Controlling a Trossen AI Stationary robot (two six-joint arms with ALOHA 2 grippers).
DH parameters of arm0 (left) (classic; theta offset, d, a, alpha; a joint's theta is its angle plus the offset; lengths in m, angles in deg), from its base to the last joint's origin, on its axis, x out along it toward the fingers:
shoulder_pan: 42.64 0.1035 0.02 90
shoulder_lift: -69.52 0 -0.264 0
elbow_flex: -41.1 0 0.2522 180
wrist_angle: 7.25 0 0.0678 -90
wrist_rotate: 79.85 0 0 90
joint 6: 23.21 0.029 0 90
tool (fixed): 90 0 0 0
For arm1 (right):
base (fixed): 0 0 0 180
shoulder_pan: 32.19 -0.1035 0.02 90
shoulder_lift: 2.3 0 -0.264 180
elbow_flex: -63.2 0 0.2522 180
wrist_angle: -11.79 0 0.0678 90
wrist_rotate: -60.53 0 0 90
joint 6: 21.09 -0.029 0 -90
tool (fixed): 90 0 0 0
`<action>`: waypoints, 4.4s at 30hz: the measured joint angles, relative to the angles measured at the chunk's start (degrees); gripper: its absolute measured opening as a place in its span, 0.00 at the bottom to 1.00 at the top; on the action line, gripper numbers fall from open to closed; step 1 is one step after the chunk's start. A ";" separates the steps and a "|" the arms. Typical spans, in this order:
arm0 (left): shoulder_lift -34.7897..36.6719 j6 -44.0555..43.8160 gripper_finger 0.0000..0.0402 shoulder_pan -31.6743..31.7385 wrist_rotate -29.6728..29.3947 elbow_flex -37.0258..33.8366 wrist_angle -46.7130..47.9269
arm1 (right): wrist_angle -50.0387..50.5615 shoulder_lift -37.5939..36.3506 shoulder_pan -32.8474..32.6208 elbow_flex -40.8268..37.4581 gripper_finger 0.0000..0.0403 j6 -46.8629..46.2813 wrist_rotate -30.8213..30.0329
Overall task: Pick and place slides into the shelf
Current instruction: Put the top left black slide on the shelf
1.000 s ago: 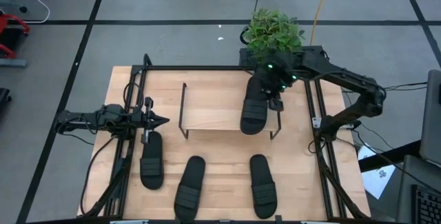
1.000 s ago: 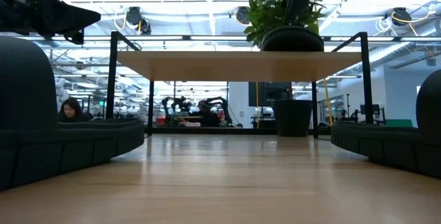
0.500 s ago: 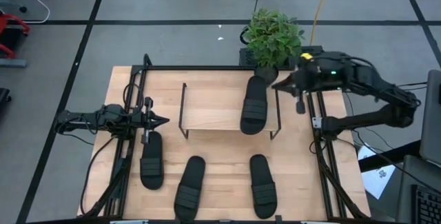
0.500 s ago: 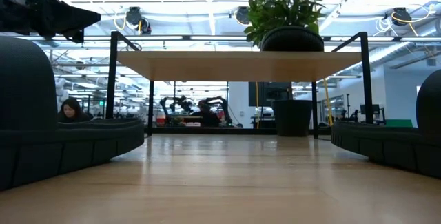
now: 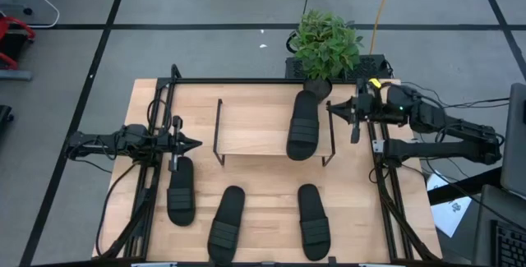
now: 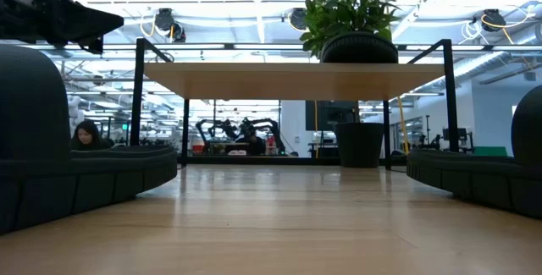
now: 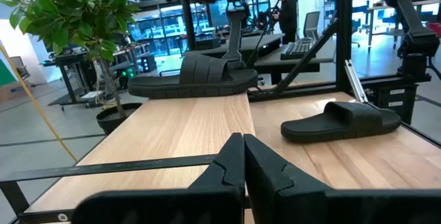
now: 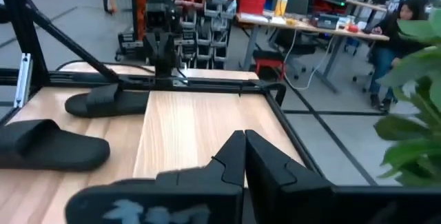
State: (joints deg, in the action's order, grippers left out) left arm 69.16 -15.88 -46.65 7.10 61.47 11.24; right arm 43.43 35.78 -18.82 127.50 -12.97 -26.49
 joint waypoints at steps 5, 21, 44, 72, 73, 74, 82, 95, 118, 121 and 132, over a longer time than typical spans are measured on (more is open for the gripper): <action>0.00 -0.11 0.00 0.01 0.00 0.00 0.08 | -4.21 -6.03 -0.09 -6.49 0.00 -1.45 0.02; 0.00 1.76 0.00 0.01 -0.04 0.00 0.28 | -21.62 -19.55 -0.42 -28.80 0.00 -11.50 11.25; 0.00 0.28 0.00 0.00 1.27 -0.02 2.40 | -23.34 -25.88 0.20 -39.35 0.00 -11.26 13.86; -36.74 -10.30 0.00 0.01 5.89 60.02 46.91 | -24.96 -28.60 -0.48 -39.86 0.00 -8.97 18.14; -38.55 -11.31 0.00 0.00 5.66 62.22 51.23 | -24.94 -28.60 -0.48 -40.09 0.00 -8.96 18.14; -40.09 -12.40 0.00 0.00 5.44 63.98 55.13 | -24.91 -28.59 -0.48 -40.32 0.00 -8.96 18.13; -48.16 -22.07 0.00 0.00 6.86 67.46 74.00 | -29.40 -28.60 -0.48 -41.98 0.00 -8.54 18.13; -44.91 -39.31 0.00 -0.63 10.39 53.18 75.56 | -30.06 -28.58 -0.48 -42.24 0.00 -8.92 18.14; -39.65 -45.91 0.06 -0.66 25.39 26.32 53.26 | -29.13 -28.58 -0.48 -42.24 0.00 -10.46 19.00; -39.67 -47.59 0.16 -0.66 27.75 24.70 49.27 | -29.15 -28.52 -0.48 -42.24 0.00 -10.40 21.93; -39.69 -46.54 0.63 -2.44 28.29 24.18 49.87 | -29.19 -28.52 -0.53 -42.24 0.00 -10.45 24.03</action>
State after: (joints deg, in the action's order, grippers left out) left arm 29.47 -62.42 -49.09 35.39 85.65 61.11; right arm 14.24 7.27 -19.35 85.25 -23.42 -2.46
